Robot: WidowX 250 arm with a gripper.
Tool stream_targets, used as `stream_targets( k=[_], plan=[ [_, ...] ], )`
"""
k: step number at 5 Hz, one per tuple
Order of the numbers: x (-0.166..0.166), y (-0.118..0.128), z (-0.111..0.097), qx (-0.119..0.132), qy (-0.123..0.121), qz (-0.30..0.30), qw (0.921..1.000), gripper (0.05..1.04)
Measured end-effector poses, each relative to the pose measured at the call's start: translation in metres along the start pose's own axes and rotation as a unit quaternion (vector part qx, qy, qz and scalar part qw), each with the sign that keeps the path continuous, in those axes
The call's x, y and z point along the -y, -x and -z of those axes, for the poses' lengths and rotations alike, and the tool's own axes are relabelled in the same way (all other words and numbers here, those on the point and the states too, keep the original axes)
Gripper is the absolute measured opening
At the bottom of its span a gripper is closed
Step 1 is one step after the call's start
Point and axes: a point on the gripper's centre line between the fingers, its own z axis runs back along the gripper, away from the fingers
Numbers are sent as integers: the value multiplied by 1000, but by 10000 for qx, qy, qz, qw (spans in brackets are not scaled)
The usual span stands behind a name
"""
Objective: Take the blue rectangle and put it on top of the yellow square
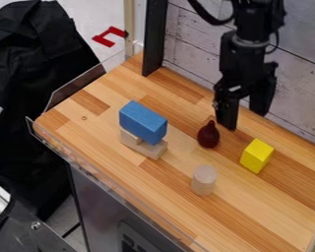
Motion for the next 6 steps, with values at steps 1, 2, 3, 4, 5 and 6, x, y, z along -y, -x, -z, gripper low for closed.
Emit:
stream_targets(
  k=[1,2,3,4,5,6],
  plan=[
    [-11,-15,-23,150,272,-206,9993,999],
    [-31,-32,-48,287,432,-539,9972,999],
    [-52,-48,-50,256,427,-961,9941,999],
    [-63,-54,-47,251,236,-1074,9936,999],
    [-81,-62,-44,326,-75,-1194,9923,999],
    [-98,-69,-39,272,-159,-1504,9881,999]
  ],
)
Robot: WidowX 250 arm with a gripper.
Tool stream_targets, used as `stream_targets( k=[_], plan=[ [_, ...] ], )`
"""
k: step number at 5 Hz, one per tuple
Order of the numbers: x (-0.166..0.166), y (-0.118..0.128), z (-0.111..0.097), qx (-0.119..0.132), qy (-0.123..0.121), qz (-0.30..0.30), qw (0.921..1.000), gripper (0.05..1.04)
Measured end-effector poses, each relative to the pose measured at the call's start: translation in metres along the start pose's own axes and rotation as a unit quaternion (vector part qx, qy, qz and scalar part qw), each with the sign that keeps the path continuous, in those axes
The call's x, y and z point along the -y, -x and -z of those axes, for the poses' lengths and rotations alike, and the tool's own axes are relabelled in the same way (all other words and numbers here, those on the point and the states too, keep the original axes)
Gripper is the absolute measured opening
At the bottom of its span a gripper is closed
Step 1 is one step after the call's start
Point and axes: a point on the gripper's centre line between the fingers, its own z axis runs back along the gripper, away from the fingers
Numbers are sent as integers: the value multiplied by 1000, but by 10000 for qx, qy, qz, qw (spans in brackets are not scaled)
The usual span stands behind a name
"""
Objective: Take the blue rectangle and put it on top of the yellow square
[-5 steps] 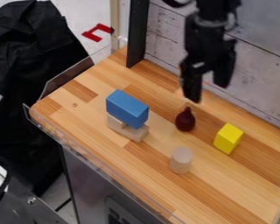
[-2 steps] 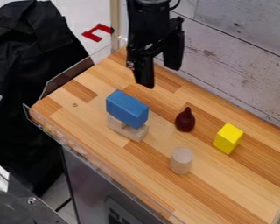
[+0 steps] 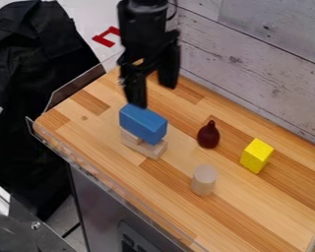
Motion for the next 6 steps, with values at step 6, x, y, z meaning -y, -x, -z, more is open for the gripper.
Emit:
stream_targets(
  k=[6],
  plan=[
    [-2,-5,34,-391,87,-387,9984,999]
  ],
)
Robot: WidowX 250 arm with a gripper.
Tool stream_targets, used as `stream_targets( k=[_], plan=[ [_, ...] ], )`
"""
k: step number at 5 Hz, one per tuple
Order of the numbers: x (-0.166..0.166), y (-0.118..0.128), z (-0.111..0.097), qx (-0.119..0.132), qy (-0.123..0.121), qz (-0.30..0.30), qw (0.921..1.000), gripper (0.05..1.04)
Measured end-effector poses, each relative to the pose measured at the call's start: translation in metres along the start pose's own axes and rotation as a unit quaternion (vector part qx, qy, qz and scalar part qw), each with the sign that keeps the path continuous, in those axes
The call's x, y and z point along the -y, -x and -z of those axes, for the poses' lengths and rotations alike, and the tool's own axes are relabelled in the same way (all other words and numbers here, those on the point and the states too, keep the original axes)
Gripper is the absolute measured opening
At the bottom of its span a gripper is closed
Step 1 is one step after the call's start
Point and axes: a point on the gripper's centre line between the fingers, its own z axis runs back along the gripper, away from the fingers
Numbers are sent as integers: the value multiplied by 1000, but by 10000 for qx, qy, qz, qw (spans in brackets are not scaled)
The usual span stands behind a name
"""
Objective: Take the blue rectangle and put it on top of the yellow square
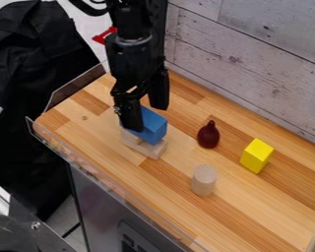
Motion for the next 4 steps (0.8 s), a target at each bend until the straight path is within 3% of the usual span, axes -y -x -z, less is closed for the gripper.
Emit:
stream_targets(
  k=[2,3,4],
  plan=[
    [-4,-6,8,-52,-185,-191,9996,953],
    [-5,-8,14,-143,-267,-278,9992,671],
    [-4,-8,15,-184,-256,-230,9992,566]
  ],
)
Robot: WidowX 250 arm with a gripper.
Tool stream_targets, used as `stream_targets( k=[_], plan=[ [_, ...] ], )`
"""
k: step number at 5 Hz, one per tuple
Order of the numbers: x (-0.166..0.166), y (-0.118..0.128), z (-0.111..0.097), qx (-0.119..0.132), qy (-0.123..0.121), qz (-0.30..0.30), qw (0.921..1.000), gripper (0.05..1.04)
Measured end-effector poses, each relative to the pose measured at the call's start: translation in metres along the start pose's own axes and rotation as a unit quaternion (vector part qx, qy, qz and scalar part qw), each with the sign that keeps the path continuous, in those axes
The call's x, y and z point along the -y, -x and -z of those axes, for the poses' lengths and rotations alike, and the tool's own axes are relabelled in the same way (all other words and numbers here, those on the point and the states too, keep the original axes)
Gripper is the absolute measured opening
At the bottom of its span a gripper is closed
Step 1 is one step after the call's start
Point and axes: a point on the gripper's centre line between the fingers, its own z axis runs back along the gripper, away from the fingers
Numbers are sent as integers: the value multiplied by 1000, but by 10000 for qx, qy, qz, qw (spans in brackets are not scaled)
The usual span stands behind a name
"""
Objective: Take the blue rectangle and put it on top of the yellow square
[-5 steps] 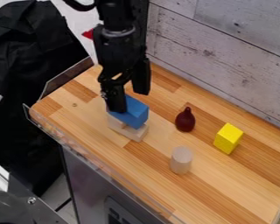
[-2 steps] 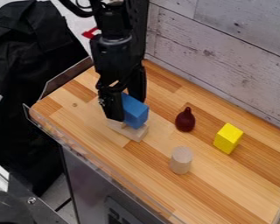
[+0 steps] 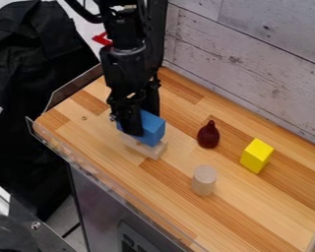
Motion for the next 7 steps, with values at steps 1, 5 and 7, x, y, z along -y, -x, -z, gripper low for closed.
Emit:
stream_targets(
  k=[1,5,7],
  plan=[
    [2,0,-1,-2,8,22,10000,566],
    [49,113,-27,250,221,1084,9935,566],
    [52,129,13,-185,-64,934,9954,565]
  ],
)
